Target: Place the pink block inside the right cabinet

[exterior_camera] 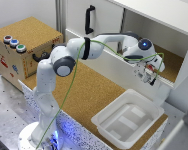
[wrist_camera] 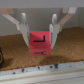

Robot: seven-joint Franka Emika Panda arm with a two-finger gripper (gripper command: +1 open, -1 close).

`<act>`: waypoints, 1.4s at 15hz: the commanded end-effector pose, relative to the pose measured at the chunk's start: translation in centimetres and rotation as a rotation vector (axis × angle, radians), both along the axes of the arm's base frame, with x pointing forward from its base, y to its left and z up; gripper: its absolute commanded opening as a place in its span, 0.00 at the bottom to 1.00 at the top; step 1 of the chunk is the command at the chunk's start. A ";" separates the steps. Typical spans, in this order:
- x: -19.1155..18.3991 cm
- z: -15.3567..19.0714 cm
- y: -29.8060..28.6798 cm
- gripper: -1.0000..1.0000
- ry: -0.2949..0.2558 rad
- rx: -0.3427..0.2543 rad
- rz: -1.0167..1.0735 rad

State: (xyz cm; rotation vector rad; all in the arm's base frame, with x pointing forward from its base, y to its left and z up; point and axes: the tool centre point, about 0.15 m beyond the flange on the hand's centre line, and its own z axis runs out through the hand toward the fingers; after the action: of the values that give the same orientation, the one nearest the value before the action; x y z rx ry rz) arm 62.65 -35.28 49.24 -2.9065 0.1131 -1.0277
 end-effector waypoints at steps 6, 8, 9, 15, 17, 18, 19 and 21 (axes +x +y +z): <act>7.2 0.1 1.5 1.00 0.070 0.015 -0.009; 4.8 0.9 0.8 1.00 0.051 0.043 -0.035; 3.2 1.2 0.6 1.00 0.037 0.045 -0.039; -2.9 2.3 1.4 1.00 0.090 0.031 -0.021; -4.9 1.8 2.3 1.00 0.119 0.005 -0.007; -6.1 1.6 2.7 1.00 0.134 -0.002 -0.016; -7.4 1.5 2.8 1.00 0.148 0.004 -0.021; -10.1 1.1 3.0 1.00 0.192 0.005 -0.043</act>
State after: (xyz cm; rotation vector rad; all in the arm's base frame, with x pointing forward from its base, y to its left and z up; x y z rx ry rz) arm 58.93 -34.32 50.76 -2.9191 0.1150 -0.7940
